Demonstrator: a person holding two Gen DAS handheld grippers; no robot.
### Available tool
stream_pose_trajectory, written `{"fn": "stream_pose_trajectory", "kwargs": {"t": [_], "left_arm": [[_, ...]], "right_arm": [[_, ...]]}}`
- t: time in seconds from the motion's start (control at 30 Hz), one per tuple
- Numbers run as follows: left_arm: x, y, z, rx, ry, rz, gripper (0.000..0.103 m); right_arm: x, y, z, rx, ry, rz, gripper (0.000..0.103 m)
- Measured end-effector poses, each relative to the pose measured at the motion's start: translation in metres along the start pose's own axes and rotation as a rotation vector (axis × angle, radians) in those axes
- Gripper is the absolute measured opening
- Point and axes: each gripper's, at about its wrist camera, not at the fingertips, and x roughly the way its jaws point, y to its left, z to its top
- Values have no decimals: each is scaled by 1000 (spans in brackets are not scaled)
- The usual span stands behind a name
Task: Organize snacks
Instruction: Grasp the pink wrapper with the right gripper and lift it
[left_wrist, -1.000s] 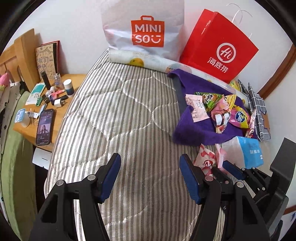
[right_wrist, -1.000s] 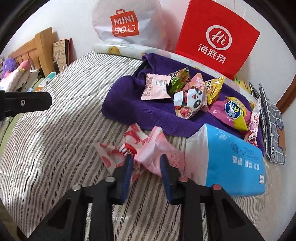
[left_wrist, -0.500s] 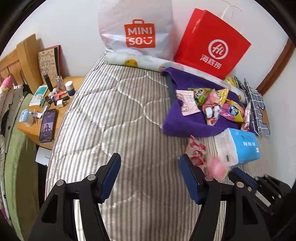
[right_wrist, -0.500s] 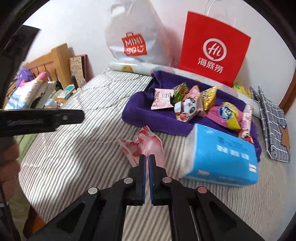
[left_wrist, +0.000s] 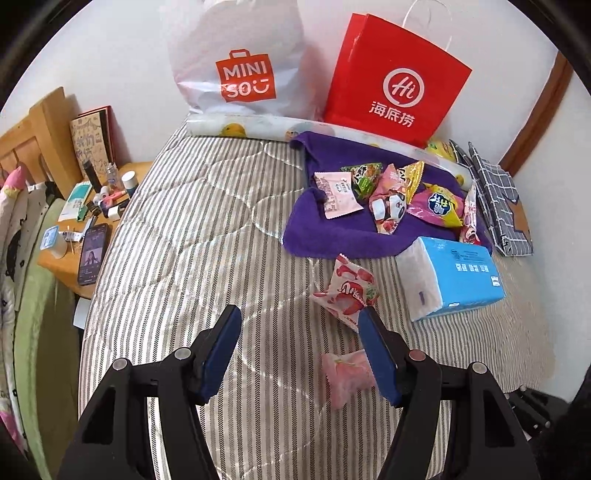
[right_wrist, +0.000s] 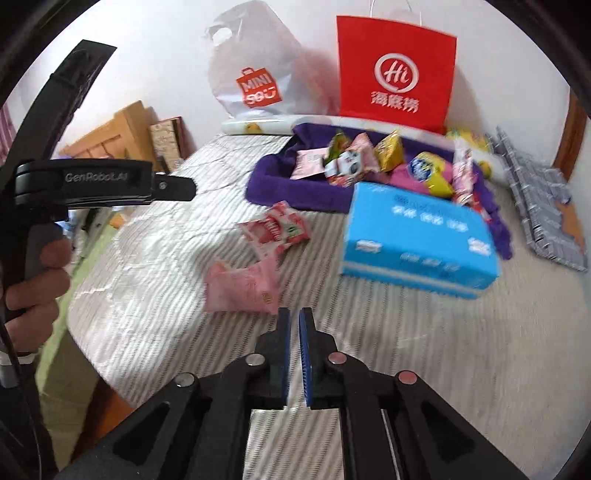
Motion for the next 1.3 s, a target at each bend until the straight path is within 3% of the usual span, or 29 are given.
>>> {"fn": "stream_pose_trajectory", "kwargs": {"t": [0.1, 0.37, 0.53, 0.67, 0.77, 0.9, 1.3], "left_arm": [[0, 6, 1, -3, -3, 13, 65], [14, 38, 5, -40, 10, 9, 65], [28, 52, 7, -46, 21, -23, 65], [38, 62, 8, -53, 28, -43, 65], [48, 65, 6, -61, 41, -68, 65], [57, 66, 2, -56, 53, -89, 65], [72, 59, -1, -54, 79, -144, 65]], "right_arm": [[13, 4, 3, 23, -1, 51, 52], [63, 10, 20, 50, 41, 85, 57], [93, 15, 23, 48, 92, 73, 57], [99, 20, 24, 22, 69, 33, 60], [102, 25, 25, -1, 53, -5, 56], [99, 31, 24, -41, 35, 0, 31], [64, 15, 15, -45, 0, 10, 29]]}}
